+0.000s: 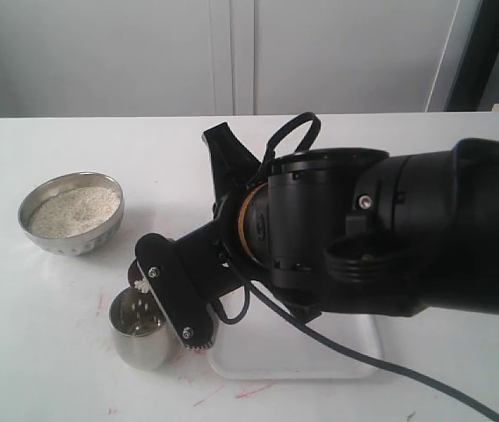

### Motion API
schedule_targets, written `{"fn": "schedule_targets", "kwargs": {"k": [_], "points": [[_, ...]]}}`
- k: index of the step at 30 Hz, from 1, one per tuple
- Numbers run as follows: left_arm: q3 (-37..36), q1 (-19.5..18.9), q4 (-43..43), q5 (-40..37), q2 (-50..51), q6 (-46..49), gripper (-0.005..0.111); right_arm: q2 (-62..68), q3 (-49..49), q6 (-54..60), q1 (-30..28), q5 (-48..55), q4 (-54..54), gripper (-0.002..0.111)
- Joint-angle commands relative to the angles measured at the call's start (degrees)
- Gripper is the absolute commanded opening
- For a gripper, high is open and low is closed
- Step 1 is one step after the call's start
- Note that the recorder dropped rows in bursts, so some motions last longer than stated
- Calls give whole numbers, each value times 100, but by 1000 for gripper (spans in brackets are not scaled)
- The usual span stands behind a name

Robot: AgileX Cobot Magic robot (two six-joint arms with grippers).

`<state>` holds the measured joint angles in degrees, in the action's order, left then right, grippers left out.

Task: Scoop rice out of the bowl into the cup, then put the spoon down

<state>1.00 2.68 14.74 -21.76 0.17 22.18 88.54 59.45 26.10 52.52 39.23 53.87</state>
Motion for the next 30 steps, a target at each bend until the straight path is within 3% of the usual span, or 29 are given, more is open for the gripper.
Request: {"fn": "schedule_targets", "kwargs": {"k": [1,30], "points": [[-29,31,62,-11,-17,9,14,-30,-19,246,7,-36,108,0],[-29,31,62,-11,-17,9,14,-30,-290,688,72,-430,1081,0]]}}
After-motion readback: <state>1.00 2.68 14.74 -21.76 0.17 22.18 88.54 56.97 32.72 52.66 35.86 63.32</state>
